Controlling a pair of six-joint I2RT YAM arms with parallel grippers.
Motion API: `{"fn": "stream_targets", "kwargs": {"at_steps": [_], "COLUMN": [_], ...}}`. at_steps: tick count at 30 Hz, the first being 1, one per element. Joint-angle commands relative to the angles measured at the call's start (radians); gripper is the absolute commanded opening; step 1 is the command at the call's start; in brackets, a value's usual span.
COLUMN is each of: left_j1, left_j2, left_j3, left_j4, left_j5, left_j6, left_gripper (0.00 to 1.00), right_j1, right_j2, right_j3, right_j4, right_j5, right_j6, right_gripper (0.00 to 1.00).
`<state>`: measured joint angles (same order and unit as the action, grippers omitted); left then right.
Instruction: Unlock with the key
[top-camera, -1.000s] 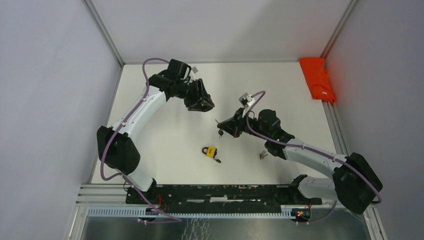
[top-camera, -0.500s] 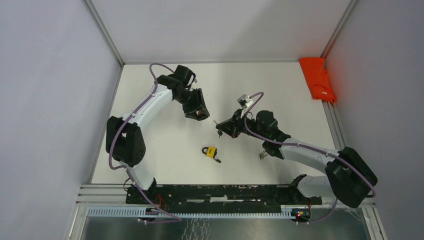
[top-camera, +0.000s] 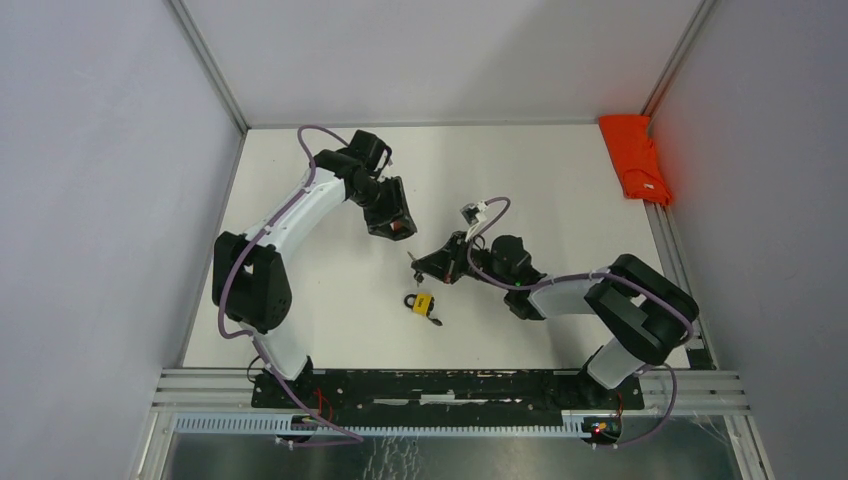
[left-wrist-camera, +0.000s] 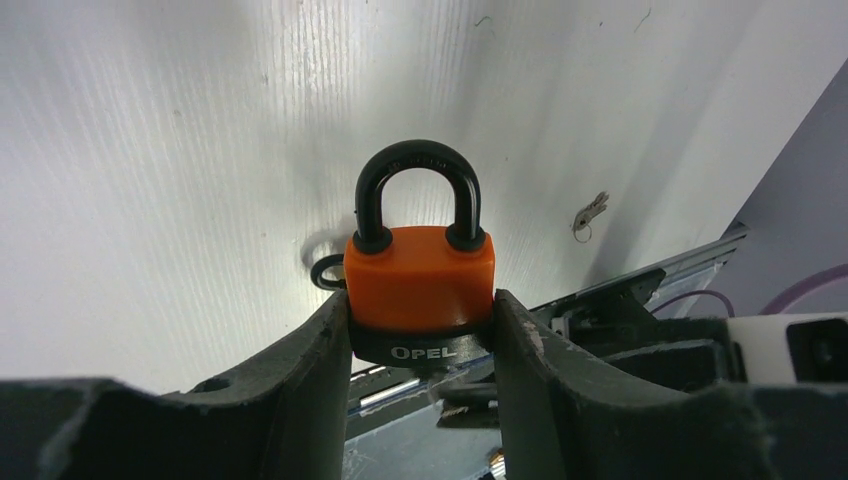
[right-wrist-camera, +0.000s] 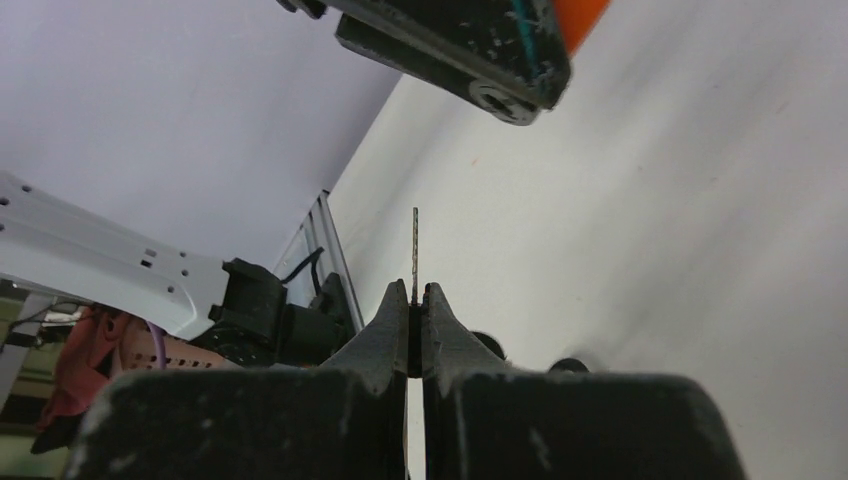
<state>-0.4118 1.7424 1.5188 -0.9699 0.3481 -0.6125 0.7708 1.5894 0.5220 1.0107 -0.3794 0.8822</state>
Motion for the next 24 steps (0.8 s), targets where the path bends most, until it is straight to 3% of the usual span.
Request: {"fn": "stream_targets", "kwargs": {"at_steps": [1,12,24], "left_j1": [-0.001,-0.001,-0.001], "left_j2": [-0.036,-0.089,-0.096], "left_j3": [0.013,-0.108,-0.119], "left_j4": [0.094,0.235,0.268], "left_j5": [-0.017,-0.007,0.005], "left_j6": [-0.047,-0.138,-0.147], "left_gripper": [0.02,0.02,0.02], "right_j1": [0.039,0.042,0.041], "right_j2": [0.022,0.106,0.141], "right_j3": [0.063,0.157,0.080], "right_j4": [0.128,0.066,0.099], "right_j5": [0.093,0.167,0.190], "right_j6": [0.071,0.064,0.064], "right_gripper": [0.00,0.00,0.00]}}
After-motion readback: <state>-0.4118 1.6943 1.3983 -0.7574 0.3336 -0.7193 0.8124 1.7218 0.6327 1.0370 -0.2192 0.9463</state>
